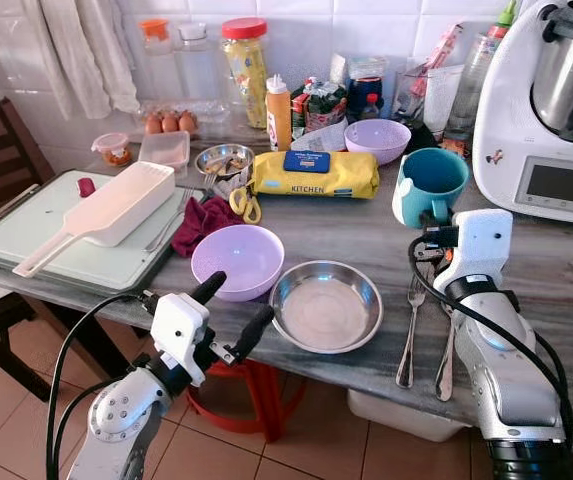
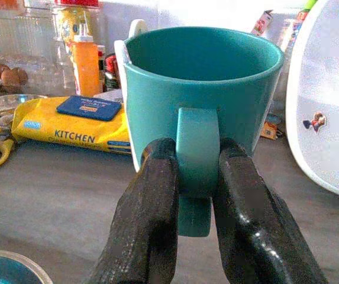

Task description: Setting the table

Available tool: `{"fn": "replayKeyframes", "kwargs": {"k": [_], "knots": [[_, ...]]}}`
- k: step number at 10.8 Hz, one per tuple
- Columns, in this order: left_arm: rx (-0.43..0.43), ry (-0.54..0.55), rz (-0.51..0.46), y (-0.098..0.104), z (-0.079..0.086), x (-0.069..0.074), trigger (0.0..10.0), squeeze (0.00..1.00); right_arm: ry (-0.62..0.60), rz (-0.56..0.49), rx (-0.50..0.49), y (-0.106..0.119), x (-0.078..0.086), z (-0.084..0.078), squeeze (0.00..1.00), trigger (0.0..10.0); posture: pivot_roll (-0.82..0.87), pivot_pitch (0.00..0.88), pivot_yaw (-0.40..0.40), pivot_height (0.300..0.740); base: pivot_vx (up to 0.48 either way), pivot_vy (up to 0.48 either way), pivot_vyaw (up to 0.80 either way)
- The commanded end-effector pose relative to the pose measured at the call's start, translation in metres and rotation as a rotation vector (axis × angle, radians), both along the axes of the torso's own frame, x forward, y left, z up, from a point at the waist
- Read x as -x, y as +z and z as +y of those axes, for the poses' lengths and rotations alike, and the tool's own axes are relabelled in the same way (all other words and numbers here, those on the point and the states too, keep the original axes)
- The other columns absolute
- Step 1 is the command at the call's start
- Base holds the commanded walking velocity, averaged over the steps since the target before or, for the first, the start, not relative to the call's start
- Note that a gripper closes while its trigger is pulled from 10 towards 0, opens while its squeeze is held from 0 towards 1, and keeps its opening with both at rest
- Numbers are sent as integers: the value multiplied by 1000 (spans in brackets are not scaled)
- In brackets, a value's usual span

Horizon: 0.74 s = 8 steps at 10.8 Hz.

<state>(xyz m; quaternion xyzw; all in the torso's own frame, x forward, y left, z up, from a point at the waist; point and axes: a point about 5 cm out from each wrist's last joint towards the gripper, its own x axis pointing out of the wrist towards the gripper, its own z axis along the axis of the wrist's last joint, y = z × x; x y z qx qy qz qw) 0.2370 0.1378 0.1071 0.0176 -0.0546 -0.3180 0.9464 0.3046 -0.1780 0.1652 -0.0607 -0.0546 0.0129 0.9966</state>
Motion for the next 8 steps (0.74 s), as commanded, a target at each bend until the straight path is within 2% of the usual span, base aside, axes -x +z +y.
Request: {"fn": "replayKeyframes", "kwargs": {"k": [1, 8], "knots": [[-5, -3, -7, 3, 1, 1, 10000, 0, 12, -5, -7, 3, -2, 3, 0, 10000, -41, 0, 64, 740, 0, 0, 0], [-5, -3, -7, 3, 1, 1, 10000, 0, 12, -5, -7, 3, -2, 3, 0, 10000, -41, 0, 64, 740, 0, 0, 0]]}}
